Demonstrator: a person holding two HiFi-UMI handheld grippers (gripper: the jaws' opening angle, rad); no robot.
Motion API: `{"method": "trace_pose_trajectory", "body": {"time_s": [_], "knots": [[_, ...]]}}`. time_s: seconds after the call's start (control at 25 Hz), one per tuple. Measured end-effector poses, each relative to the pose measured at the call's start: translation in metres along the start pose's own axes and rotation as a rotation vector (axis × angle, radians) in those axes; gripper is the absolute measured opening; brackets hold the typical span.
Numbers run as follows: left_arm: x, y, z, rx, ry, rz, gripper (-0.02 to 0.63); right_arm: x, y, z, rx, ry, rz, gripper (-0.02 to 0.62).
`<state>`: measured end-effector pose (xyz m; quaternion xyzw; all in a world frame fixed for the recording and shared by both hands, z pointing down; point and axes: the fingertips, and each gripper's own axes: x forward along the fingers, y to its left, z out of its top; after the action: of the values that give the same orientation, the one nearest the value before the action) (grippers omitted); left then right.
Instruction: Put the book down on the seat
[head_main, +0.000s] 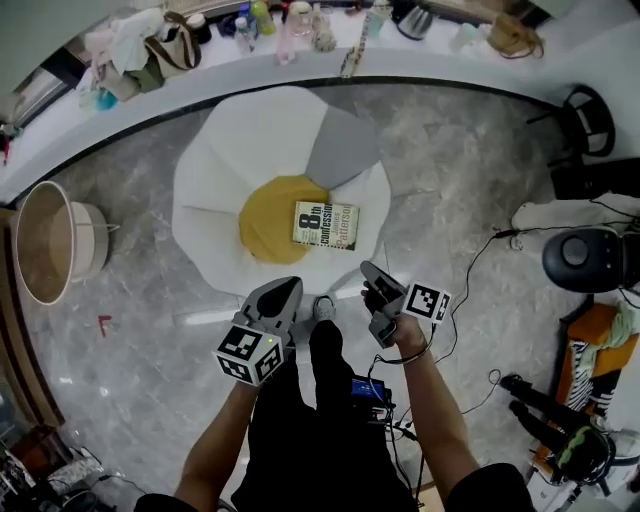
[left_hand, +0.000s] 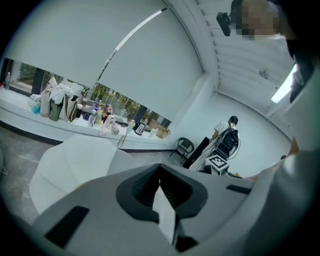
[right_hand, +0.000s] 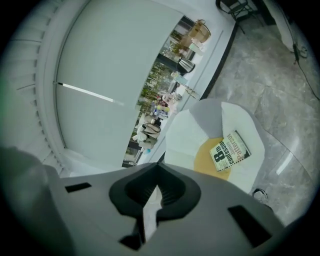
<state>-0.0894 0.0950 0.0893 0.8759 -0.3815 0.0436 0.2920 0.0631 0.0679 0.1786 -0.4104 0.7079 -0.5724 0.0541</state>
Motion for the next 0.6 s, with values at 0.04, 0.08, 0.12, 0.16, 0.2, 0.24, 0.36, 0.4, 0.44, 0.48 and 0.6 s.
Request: {"method": "trace_pose_trajectory", "body": {"time_s": [0.04, 0.08, 0.12, 0.16, 0.2, 0.24, 0.36, 0.4, 0.44, 0.48, 0.6], "knots": [[-0.003, -0.002, 0.006, 0.000, -0.006, 0.004, 0.011, -0.003, 0.012, 0.002, 0.004, -0.008, 0.023, 0.015], [-0.005, -0.004, 0.012, 0.001, -0.013, 0.007, 0.011, -0.005, 0.024, 0.003, 0.012, -0.016, 0.047, 0.015], [-0.007, -0.005, 0.018, 0.003, -0.019, 0.009, 0.011, -0.007, 0.034, 0.005, 0.011, -0.022, 0.065, 0.015], [-0.009, -0.007, 0.024, 0.007, -0.026, 0.008, 0.011, -0.009, 0.044, 0.006, 0.004, -0.024, 0.077, 0.015], [-0.010, -0.009, 0.031, 0.013, -0.033, 0.006, 0.011, -0.011, 0.053, 0.008, -0.009, -0.027, 0.087, 0.015], [-0.012, -0.011, 0.037, 0.021, -0.041, 0.002, 0.011, -0.013, 0.063, 0.011, -0.025, -0.032, 0.097, 0.015], [-0.021, -0.018, 0.047, 0.032, -0.064, -0.002, 0.011, -0.023, 0.089, 0.015, -0.091, -0.050, 0.102, 0.015], [-0.026, -0.021, 0.047, 0.028, -0.068, -0.002, 0.011, -0.028, 0.097, 0.015, -0.115, -0.056, 0.099, 0.015], [-0.029, -0.024, 0.047, 0.021, -0.071, -0.003, 0.011, -0.031, 0.106, 0.015, -0.138, -0.062, 0.110, 0.015], [-0.033, -0.028, 0.047, 0.013, -0.074, -0.005, 0.011, -0.035, 0.116, 0.016, -0.162, -0.070, 0.124, 0.015], [-0.044, -0.044, 0.046, -0.007, -0.081, -0.012, 0.011, -0.052, 0.141, 0.020, -0.261, -0.096, 0.130, 0.015]]}}
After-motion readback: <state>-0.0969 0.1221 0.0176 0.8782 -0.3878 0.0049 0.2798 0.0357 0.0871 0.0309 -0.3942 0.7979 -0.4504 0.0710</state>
